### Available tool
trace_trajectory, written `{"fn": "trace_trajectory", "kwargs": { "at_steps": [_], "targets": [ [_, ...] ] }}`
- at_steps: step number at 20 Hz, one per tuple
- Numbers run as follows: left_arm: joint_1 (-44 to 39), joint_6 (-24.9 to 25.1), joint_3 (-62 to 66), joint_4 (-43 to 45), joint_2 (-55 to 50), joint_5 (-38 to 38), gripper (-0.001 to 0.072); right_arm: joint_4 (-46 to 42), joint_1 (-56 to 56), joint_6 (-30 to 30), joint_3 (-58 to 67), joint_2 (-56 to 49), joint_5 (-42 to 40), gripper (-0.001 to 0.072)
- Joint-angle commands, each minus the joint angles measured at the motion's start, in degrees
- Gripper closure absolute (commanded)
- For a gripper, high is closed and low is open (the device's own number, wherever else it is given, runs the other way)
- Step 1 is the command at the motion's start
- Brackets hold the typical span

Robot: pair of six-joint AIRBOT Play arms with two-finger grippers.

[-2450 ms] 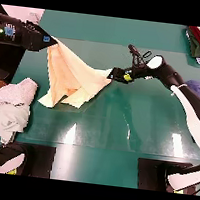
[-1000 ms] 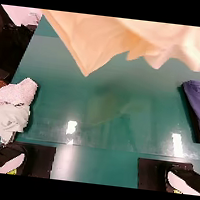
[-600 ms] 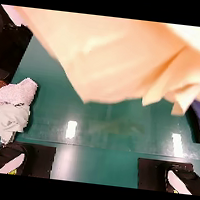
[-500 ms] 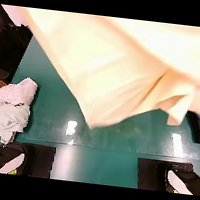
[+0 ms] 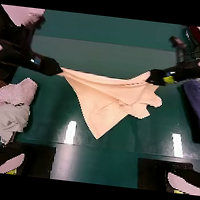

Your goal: Fold the shirts.

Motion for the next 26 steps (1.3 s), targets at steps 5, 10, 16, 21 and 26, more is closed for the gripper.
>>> {"fn": "trace_trajectory", "kwargs": {
  "at_steps": [5,10,16,21,26],
  "targets": [
    [0.0,0.5,-4.2,1.7,-2.4,7.9,0.0684,2.0,-4.6,-2.0,8.9,-11.3,-4.8,0.0231],
    [0.0,0.5,-4.1,1.5,-2.4,5.1,0.0683,1.9,-19.2,-6.6,0.9,-2.6,6.9,0.0231],
    [0.0,0.3,-4.1,-0.7,-2.4,5.9,0.0683,10.5,-34.8,-9.1,-17.2,-0.7,5.5,0.023],
    [0.0,0.0,-4.1,-1.4,-2.4,5.4,0.0683,23.5,-36.0,-12.1,-21.0,-8.5,4.7,0.0232],
    [0.0,0.0,-4.1,-1.3,-2.4,5.0,0.0683,25.6,-33.1,-12.1,-20.6,-10.2,-0.3,0.0289]
  ]
}}
